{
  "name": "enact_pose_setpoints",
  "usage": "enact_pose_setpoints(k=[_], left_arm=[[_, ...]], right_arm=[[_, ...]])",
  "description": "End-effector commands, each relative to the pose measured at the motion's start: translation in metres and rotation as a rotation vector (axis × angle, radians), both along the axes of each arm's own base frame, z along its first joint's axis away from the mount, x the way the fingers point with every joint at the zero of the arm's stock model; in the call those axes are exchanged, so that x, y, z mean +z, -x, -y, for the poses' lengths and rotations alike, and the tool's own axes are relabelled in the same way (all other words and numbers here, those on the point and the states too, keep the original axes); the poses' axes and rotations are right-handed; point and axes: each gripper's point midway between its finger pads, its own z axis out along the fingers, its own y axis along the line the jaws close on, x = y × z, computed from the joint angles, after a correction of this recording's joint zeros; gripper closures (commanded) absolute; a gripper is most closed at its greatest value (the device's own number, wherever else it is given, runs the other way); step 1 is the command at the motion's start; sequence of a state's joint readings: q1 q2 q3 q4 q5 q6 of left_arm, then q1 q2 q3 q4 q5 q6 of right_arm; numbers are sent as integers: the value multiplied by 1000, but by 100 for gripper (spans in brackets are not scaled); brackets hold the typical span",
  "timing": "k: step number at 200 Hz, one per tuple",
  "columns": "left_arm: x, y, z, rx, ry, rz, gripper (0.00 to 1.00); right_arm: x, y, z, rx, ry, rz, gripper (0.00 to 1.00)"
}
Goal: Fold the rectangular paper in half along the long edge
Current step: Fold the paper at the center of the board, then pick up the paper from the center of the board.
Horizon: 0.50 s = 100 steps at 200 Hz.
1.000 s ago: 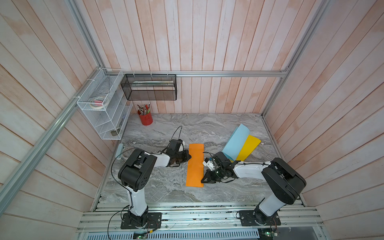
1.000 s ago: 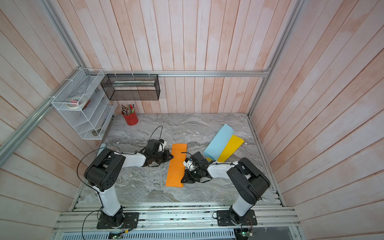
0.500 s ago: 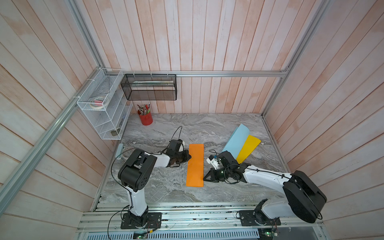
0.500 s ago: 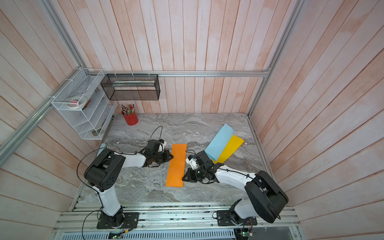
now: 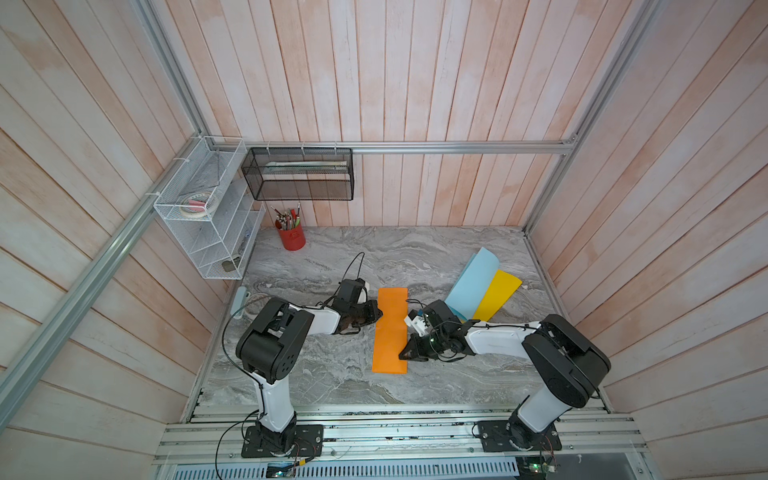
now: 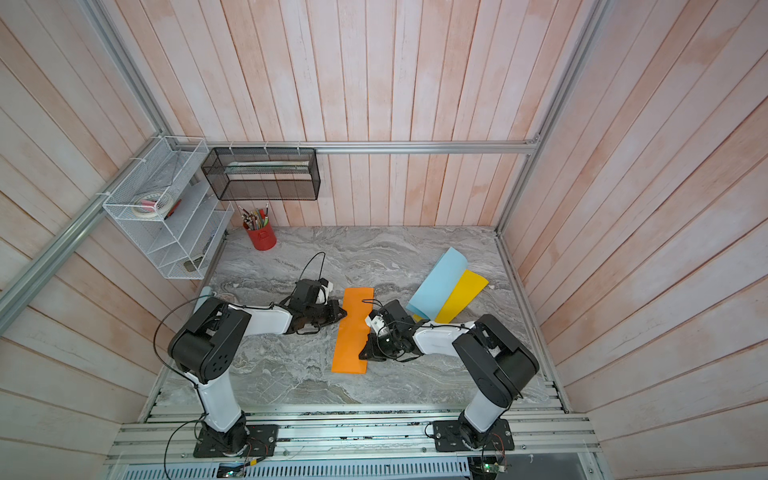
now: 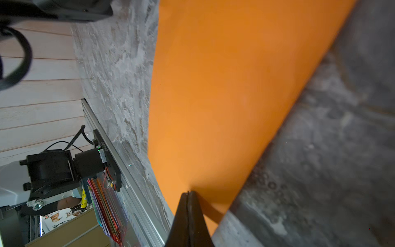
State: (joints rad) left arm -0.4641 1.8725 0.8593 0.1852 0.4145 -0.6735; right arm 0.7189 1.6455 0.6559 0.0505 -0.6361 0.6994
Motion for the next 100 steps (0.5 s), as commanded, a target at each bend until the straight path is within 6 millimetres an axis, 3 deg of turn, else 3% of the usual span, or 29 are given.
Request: enact_pose_setpoints(k=[1, 34, 49, 83, 100], left_arm=[[-77, 63, -44, 21, -230, -285, 100], [-78, 64, -44, 21, -230, -290, 100], [-78, 64, -44, 20, -229, -290, 100], [-76, 63, -43, 20, -225, -287, 100], [-75, 62, -42, 20, -221, -286, 100]], right_arm=[[-10, 12, 18, -19, 23, -5, 100], [-27, 32, 55, -68, 75, -57, 100], [-23, 33, 62, -76, 72, -48, 100], [9, 12, 41, -47, -57, 64, 100], [20, 8, 25, -13, -164, 82, 80]])
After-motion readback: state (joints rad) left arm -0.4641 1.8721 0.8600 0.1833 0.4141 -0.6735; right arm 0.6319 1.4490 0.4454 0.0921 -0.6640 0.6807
